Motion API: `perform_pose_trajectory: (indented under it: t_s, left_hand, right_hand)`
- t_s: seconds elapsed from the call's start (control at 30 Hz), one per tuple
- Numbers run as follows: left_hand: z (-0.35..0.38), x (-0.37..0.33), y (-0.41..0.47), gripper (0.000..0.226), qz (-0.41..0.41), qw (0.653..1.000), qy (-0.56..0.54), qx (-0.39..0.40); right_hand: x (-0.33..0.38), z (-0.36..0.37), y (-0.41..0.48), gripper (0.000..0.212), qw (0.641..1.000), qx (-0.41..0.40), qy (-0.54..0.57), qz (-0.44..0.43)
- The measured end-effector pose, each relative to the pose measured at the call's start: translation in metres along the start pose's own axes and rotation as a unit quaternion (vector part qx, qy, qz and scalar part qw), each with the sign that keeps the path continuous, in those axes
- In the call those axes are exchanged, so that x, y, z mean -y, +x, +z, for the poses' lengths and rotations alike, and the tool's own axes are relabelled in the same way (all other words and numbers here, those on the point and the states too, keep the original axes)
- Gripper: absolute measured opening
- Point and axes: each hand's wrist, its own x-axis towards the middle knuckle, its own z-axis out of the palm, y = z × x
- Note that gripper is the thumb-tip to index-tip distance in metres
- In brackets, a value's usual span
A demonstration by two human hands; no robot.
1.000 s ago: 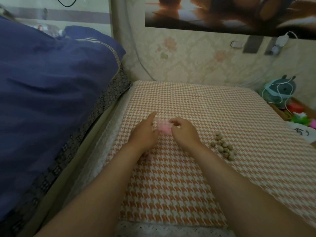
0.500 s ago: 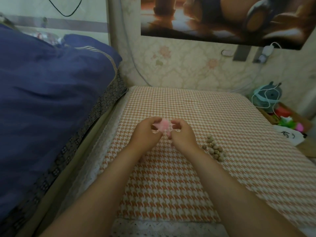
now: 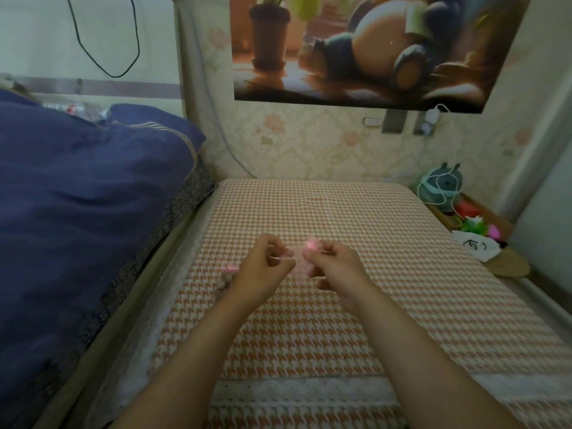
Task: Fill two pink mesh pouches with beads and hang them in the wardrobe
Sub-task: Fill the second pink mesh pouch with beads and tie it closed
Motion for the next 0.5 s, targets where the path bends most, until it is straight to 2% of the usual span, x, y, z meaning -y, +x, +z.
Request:
perform_pose_trajectory:
  t_s: [0.13, 0.27, 0.47, 0.5]
  left_hand:
    - [0.007, -0.010, -0.007, 0.046, 0.004, 0.999, -0.010, 0.040]
    - [0.019, -0.009, -0.010, 0.025, 0.031, 0.992, 0.095, 0.072]
    - [0.028, -0.010, -0.001, 0.008, 0.023, 0.984, 0.172, 0.050]
    - [0.030, -0.010, 0.000, 0.007, 0.029, 0.980, 0.188, 0.057]
  right_hand:
    - [0.000, -0.009, -0.013, 0.022, 0.992, 0.010, -0.102, -0.080]
    - [-0.001, -0.023, -0.017, 0.024, 0.973, 0.020, -0.192, -0.126]
    - [0.001, -0.047, -0.014, 0.005, 0.959, 0.062, -0.263, -0.087]
    - [0.001, -0.050, -0.011, 0.012, 0.960, 0.067, -0.260, -0.083]
